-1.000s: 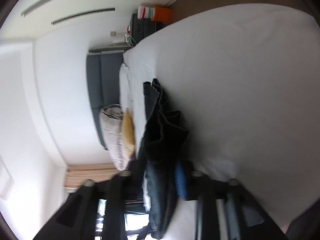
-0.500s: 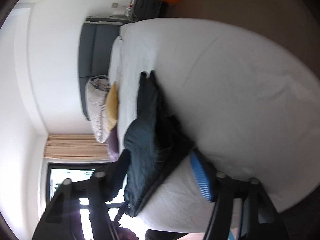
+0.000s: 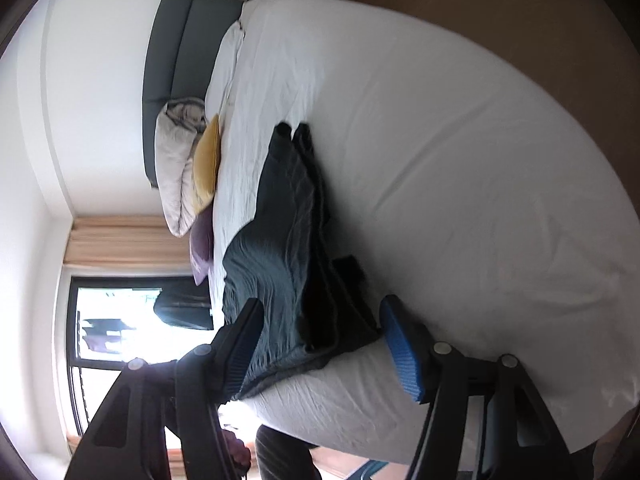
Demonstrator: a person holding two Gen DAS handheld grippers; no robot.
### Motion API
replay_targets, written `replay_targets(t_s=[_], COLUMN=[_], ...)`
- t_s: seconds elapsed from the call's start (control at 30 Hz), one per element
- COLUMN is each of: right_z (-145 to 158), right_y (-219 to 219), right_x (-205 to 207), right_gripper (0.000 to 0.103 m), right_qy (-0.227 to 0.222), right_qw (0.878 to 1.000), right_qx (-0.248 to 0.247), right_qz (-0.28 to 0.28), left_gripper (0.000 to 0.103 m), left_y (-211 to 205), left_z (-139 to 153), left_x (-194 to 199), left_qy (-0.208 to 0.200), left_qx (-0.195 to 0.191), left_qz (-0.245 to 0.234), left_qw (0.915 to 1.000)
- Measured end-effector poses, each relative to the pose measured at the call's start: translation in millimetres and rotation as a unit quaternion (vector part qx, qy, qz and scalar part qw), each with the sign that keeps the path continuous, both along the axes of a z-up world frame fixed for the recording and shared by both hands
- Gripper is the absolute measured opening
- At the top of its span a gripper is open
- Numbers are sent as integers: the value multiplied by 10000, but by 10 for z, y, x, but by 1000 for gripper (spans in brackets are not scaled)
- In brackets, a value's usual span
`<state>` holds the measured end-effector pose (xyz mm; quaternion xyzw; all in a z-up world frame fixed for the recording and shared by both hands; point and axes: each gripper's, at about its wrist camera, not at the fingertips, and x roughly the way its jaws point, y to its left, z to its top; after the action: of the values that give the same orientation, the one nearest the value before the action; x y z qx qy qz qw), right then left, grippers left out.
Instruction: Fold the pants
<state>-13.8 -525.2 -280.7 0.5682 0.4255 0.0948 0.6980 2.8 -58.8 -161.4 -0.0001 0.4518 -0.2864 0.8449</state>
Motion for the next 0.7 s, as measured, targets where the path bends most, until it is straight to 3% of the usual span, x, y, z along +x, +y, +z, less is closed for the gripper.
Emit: replay_targets(t_s=[0.13, 0.2, 0.27, 0.43, 0.7], right_z=[-104, -162, -166, -266, -200], right_y=[42, 101, 187, 267, 348], right_x=[-198, -328, -399, -326, -172], right_gripper=[53, 53, 54, 55, 54], right_qy=[207, 262, 240, -247, -793], right_qw=[9982, 9951, 9943, 9853, 9707], right_qx=[562, 931, 989, 1400, 1430], right_qz=[-72, -202, -308, -948, -1762], left_gripper=[77, 77, 77, 77, 77], left_y=[5, 18, 22, -45, -43], left_z=[-16, -16, -48, -47, -3], left_x=[0, 5, 24, -12, -15], left_qy=[23, 14, 66, 44, -17], left_qx=[31, 11, 5, 15, 0], left_qz=[-6, 22, 69, -58, -85], left_qw=[10000, 10000, 10000, 10000, 10000])
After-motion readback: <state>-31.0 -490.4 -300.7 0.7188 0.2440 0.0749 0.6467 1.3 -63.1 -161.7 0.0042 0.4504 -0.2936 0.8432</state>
